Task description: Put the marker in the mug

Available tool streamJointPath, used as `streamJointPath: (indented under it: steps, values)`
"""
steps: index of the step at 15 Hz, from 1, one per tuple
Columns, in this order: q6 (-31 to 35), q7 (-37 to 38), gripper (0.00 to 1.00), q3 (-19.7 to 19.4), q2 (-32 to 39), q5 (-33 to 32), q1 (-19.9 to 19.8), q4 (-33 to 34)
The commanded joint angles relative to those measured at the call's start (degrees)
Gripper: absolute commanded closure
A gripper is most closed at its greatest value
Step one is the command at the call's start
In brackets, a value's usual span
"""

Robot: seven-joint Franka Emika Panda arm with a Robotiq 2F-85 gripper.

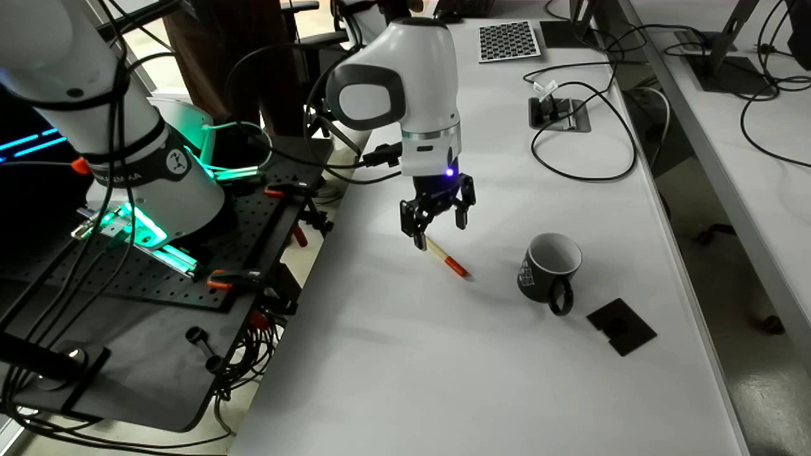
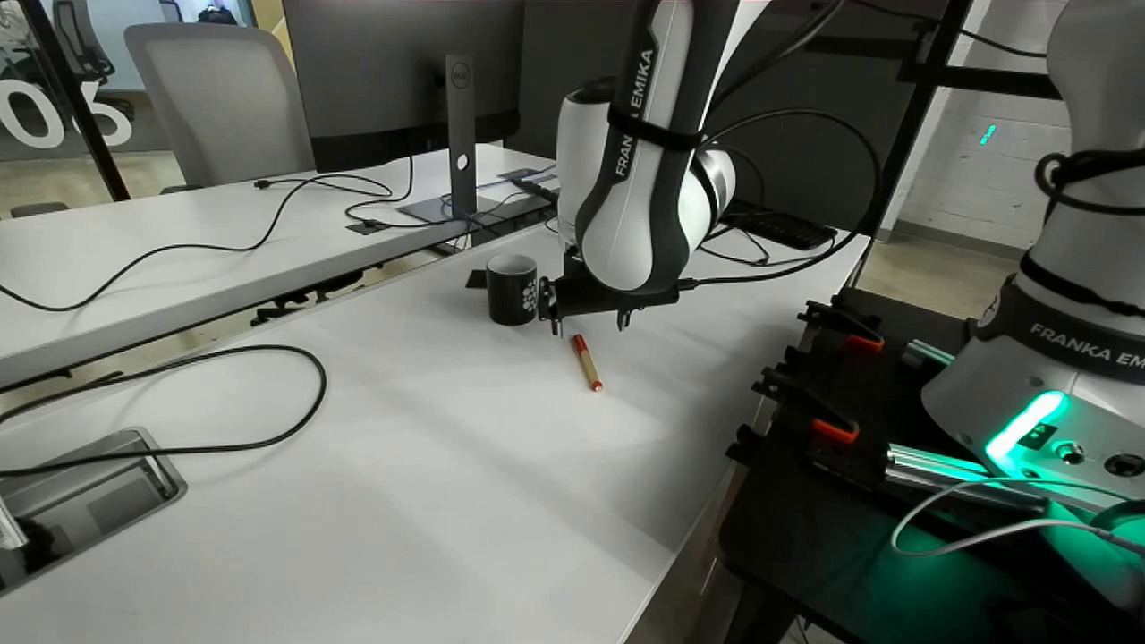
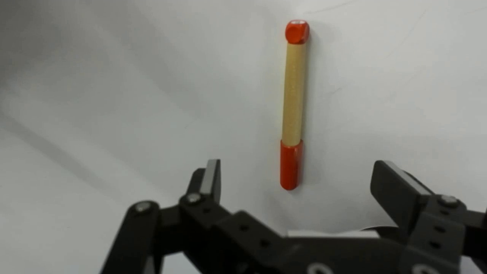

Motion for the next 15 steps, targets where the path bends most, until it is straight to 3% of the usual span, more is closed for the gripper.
streamJointPath:
  steps: [1, 5, 10, 15]
  values:
    - [0.2, 0.5, 0.0, 0.2, 0.0, -0.8, -0.5, 0.0]
    - [-0.3, 1.3, 0.0, -0.6, 0.6, -0.5, 0.2, 0.3]
    - [-0.6, 0.9, 0.0, 1.8, 2.5, -0.6, -3.2, 2.6]
    - [0.1, 1.6, 0.0, 1.4, 6.4, -0.6, -2.8, 5.4]
